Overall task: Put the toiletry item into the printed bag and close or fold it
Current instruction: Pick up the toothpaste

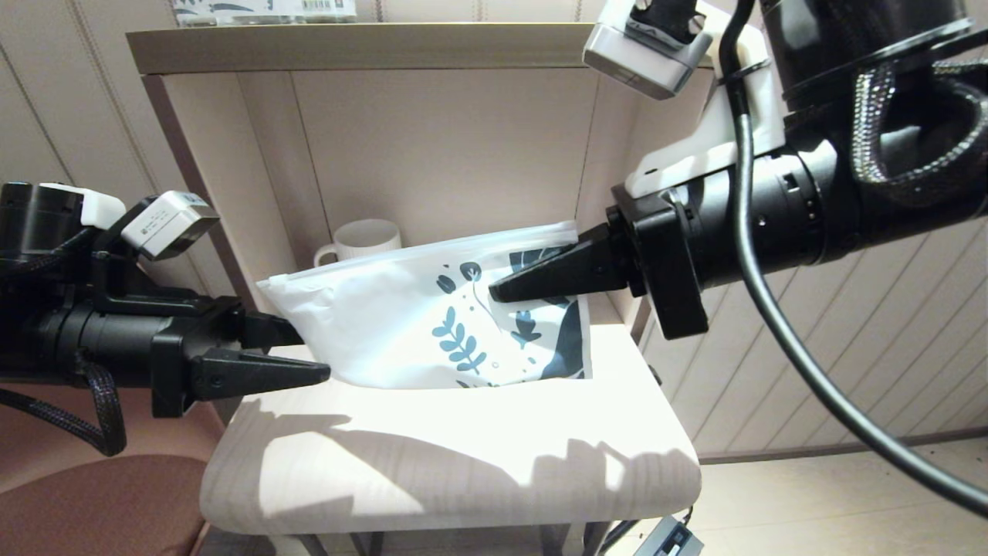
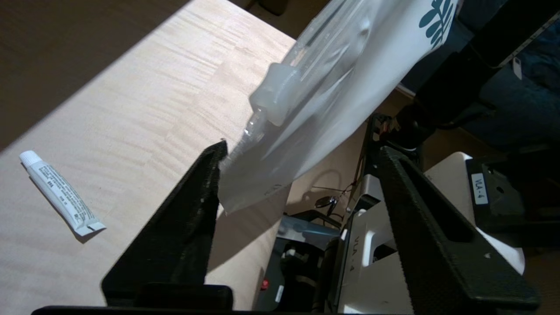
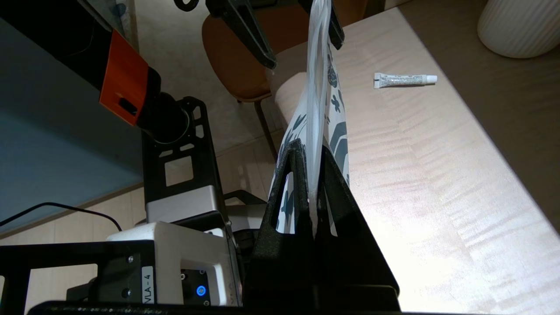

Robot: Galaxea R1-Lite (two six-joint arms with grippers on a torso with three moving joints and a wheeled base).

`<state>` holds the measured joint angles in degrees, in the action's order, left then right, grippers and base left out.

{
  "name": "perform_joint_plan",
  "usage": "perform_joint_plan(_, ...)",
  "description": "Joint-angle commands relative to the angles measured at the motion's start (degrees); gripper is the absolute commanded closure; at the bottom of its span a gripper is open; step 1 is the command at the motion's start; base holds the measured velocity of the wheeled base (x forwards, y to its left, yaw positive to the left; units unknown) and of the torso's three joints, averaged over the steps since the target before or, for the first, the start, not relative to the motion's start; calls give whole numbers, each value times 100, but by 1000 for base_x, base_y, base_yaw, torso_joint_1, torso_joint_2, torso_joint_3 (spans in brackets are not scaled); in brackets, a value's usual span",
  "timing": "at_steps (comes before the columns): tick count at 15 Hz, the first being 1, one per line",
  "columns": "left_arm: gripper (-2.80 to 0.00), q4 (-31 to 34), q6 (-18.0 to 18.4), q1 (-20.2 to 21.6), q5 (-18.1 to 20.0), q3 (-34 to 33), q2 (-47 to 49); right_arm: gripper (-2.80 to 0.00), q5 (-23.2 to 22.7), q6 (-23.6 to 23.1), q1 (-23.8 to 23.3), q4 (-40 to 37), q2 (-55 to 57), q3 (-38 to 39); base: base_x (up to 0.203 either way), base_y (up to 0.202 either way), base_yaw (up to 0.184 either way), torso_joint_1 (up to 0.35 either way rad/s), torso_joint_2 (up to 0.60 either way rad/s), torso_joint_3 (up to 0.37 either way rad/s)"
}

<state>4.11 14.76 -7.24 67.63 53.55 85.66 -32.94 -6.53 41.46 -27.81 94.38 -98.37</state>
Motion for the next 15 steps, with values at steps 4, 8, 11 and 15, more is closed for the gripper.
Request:
perform_joint_plan(4, 0, 2, 9, -5, 31, 32, 3, 0, -28, -41, 11, -23, 2, 90, 0, 0, 0, 0, 0, 0)
perform_joint_plan(8, 0, 5, 9, -23, 48, 41, -45, 0, -37, -58, 11, -14, 18, 213, 0, 0, 0, 0, 0, 0)
perform_joint_plan(11, 0, 11, 26, -19, 210, 50, -111, 0, -28, -76, 29, -14, 45, 308, 0, 0, 0, 0, 0, 0)
perform_joint_plan(15, 0, 22, 77, -357, 233, -34, -115, 0, -28, -76, 111, -6, 335, 117, 0, 0, 0, 0, 0, 0)
